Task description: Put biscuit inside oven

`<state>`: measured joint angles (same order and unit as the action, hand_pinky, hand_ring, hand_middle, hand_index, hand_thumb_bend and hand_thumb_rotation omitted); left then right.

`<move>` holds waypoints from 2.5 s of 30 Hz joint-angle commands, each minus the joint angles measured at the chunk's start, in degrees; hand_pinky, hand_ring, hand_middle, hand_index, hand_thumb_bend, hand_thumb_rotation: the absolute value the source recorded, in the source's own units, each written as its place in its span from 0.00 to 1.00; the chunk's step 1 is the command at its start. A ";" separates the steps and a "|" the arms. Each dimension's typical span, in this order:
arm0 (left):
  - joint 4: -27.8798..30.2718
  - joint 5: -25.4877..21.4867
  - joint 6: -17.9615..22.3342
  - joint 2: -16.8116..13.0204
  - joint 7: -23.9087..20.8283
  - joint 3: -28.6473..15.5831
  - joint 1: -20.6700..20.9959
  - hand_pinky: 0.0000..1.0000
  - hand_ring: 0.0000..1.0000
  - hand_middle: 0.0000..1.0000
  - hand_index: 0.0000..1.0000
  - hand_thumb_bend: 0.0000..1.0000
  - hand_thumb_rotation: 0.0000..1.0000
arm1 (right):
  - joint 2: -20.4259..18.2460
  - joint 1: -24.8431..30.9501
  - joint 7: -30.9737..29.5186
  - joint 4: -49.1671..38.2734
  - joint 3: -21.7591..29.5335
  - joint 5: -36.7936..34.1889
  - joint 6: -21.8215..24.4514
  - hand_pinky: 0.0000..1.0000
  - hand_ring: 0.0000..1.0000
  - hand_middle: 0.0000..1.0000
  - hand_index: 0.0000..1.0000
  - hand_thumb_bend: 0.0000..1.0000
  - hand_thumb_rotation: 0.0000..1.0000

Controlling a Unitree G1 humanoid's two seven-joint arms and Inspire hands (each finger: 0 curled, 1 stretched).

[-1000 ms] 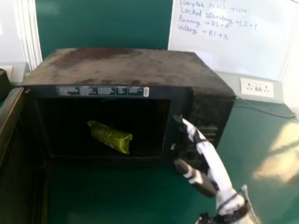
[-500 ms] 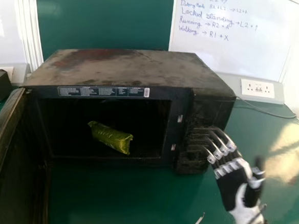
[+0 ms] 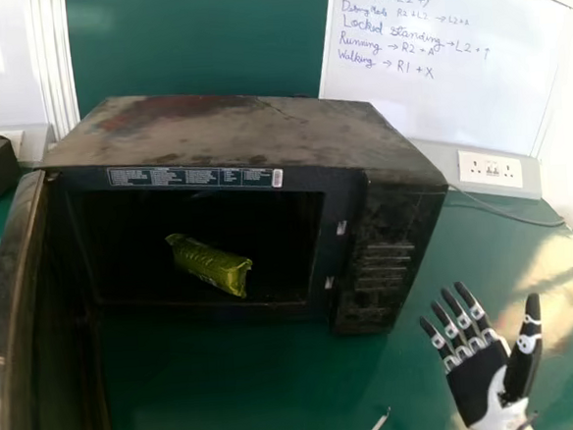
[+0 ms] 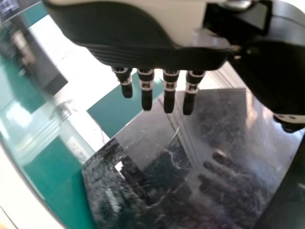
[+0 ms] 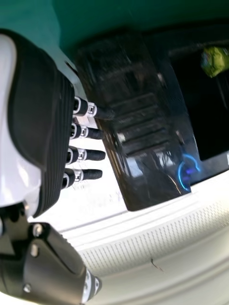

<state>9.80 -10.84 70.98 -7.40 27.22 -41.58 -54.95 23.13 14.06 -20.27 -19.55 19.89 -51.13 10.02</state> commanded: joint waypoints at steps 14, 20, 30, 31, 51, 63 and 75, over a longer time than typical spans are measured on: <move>-1.81 5.68 6.28 -4.60 -3.25 -0.78 -1.19 0.93 0.93 0.94 0.88 0.82 0.84 | -3.74 1.15 3.86 -3.18 4.56 -1.37 7.33 1.00 1.00 1.00 1.00 0.99 0.88; -0.75 7.68 4.76 -5.91 -3.85 -0.82 -1.77 0.98 0.98 0.99 0.94 0.82 0.84 | -4.51 1.46 3.50 -4.35 4.17 -0.63 7.64 0.96 1.00 1.00 1.00 0.99 0.91; 4.31 6.94 -1.51 -10.93 -4.12 0.08 -3.31 1.00 0.99 1.00 0.95 0.83 0.82 | -6.23 1.32 4.49 -4.91 4.24 -0.69 9.30 1.00 1.00 1.00 1.00 0.97 0.94; 4.71 6.91 -1.98 -11.54 -4.09 -0.05 -3.17 1.00 0.99 1.00 0.96 0.83 0.82 | -6.47 1.28 4.36 -4.82 4.25 -0.73 9.30 1.00 1.00 1.00 1.00 0.97 0.94; 9.48 6.76 -13.76 -22.33 -2.20 1.91 5.20 1.00 0.98 1.00 0.96 0.80 0.82 | -7.68 0.77 3.55 -4.19 4.18 0.30 9.23 1.00 1.00 1.00 1.00 0.97 1.00; 8.20 7.26 -16.88 -25.25 -0.53 5.37 12.45 0.97 0.97 0.97 0.93 0.81 0.79 | -8.05 0.16 3.71 -3.61 4.18 0.09 9.58 1.00 1.00 1.00 1.00 0.95 1.00; 5.57 8.47 -18.14 -27.70 0.42 8.80 19.76 0.97 0.96 0.97 0.92 0.82 0.79 | -8.32 -0.12 2.89 -3.10 3.99 0.99 9.41 1.00 1.00 1.00 1.00 0.93 1.00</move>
<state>15.71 -3.10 53.04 -34.26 27.31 -33.77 -36.09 14.97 14.33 -17.05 -23.09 24.08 -50.61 19.68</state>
